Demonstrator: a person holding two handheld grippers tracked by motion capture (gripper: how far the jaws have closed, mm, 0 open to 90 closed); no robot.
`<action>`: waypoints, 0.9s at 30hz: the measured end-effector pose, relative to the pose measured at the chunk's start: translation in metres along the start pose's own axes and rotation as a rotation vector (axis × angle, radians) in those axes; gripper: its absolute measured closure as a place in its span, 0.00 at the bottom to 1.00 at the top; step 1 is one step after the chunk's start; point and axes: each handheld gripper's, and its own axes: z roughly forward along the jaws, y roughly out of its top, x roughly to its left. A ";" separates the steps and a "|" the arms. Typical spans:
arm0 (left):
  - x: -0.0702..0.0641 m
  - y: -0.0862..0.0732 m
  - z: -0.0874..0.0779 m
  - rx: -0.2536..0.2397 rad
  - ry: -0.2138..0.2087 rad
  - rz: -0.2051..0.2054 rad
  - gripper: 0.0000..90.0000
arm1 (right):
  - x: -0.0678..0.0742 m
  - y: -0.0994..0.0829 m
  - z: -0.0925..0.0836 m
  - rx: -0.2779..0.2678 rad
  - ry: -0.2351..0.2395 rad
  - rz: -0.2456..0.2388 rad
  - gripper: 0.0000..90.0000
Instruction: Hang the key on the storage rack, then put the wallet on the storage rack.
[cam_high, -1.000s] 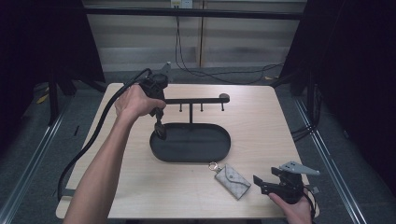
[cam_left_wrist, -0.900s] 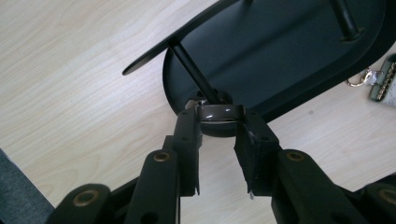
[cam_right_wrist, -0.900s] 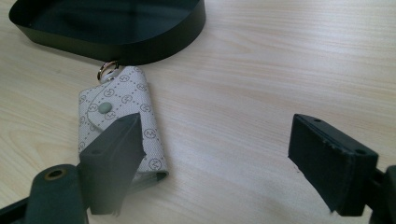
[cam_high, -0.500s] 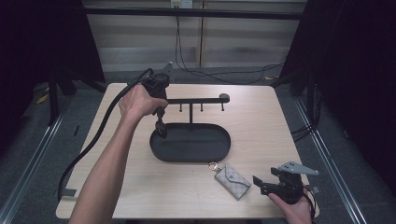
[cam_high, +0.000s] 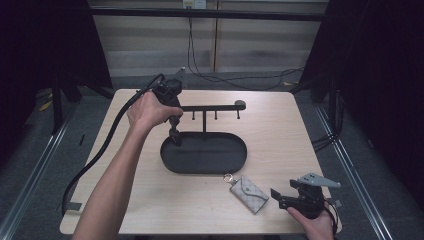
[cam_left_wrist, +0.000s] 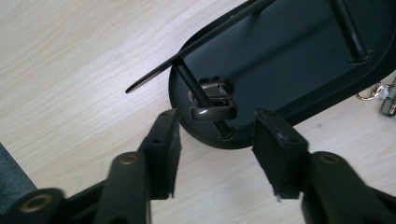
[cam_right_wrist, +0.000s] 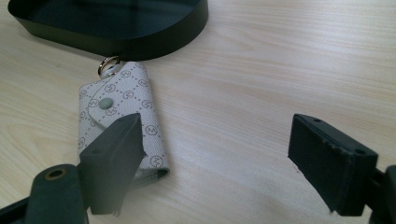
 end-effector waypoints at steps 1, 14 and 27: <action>0.000 -0.001 0.000 0.000 -0.006 0.003 0.50 | 0.000 0.000 0.000 -0.001 0.000 0.002 0.20; 0.014 -0.032 -0.004 -0.135 -0.041 0.039 0.29 | 0.000 0.001 0.001 0.001 -0.008 0.010 0.20; 0.041 -0.085 -0.001 -0.342 -0.203 0.056 0.19 | 0.000 0.000 0.000 -0.002 -0.010 0.009 0.19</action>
